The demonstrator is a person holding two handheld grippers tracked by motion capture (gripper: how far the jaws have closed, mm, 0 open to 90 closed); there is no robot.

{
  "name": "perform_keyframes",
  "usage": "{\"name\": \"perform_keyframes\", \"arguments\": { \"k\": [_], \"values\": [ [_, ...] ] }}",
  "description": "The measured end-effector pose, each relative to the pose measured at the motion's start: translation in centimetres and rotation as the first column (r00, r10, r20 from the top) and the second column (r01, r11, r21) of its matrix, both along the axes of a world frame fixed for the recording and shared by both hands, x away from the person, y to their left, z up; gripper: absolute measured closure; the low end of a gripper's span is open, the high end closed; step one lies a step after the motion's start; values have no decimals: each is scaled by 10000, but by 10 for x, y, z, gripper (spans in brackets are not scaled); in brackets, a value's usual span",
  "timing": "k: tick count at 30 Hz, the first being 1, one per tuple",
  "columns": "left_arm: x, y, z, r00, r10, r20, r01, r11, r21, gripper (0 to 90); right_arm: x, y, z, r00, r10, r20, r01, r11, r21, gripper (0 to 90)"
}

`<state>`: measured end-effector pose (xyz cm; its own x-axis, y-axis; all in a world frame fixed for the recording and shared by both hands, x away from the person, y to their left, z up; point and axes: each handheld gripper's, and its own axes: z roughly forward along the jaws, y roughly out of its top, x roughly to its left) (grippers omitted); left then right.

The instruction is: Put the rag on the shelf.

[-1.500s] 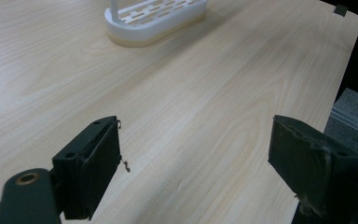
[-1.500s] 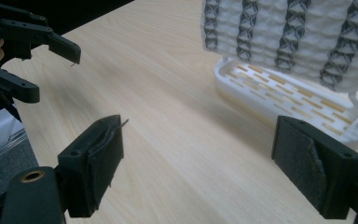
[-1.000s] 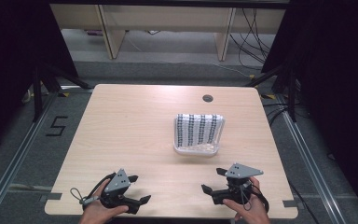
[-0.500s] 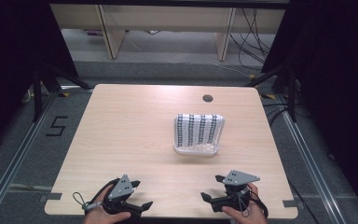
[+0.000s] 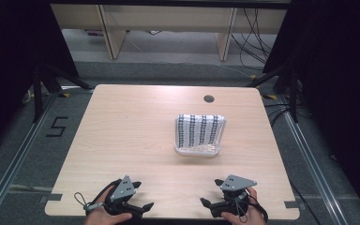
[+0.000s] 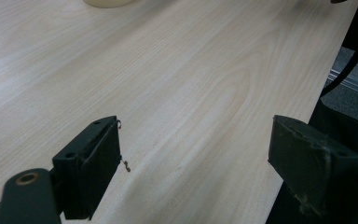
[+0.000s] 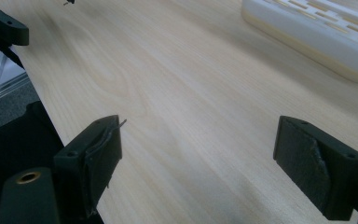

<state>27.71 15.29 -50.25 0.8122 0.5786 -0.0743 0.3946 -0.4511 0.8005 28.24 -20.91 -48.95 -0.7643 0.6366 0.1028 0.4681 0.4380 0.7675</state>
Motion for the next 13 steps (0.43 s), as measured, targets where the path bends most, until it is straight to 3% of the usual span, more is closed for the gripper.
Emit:
{"name": "perform_keyframes", "arguments": {
  "k": [5, 9, 11, 13],
  "values": [
    [0, 0, -1, 10000, 92, 33, -92, 10000, 2, 161, 0, -1, 1, 9999, -145, 82, 146, 9998, -106, 164],
    [3, 2, -1, 10000, 12, 47, -14, 9996, 291, 161, 0, 0, 0, 9999, -134, 67, 134, 9999, -55, 164],
    [2, 1, -2, 9999, 128, -78, -129, 9999, -47, 161, 1, -1, -1, 9999, -120, 86, 120, 9999, -76, 164],
    [2, 1, -2, 9998, 155, -94, -156, 9999, -32, 161, 1, -1, 0, 9999, -113, 56, 114, 9999, -69, 164]
  ]
}}
